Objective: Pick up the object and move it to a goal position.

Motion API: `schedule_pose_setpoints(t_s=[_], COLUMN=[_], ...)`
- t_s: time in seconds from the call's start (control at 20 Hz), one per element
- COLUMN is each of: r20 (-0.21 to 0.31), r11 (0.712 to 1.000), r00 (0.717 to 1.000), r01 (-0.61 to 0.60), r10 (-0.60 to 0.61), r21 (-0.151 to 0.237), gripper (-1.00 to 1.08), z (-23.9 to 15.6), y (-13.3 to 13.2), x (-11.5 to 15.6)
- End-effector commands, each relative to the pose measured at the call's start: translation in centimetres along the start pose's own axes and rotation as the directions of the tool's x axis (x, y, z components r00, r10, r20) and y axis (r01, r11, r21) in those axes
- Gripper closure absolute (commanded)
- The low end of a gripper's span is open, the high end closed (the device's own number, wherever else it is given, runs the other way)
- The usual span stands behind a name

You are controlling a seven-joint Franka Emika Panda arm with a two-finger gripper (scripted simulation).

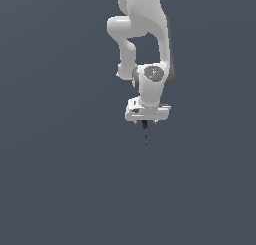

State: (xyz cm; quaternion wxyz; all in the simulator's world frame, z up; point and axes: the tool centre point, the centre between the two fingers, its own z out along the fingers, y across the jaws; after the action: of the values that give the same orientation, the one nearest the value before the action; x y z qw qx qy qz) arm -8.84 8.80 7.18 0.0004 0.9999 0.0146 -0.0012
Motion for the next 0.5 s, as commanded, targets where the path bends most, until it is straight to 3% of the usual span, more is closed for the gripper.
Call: schedule_pose_setpoints(t_s=[0.0,0.45], r20=[-0.002,-0.001], r11=[1.000,1.000], r00=[1.000,1.000], r01=[0.001,0.003], r10=[-0.001,-0.003], r21=[0.000,0.001], gripper=[-0.92,-0.92], z=[0.45,1.11], y=[-0.51,-0.75], x=[-0.62,-0.90])
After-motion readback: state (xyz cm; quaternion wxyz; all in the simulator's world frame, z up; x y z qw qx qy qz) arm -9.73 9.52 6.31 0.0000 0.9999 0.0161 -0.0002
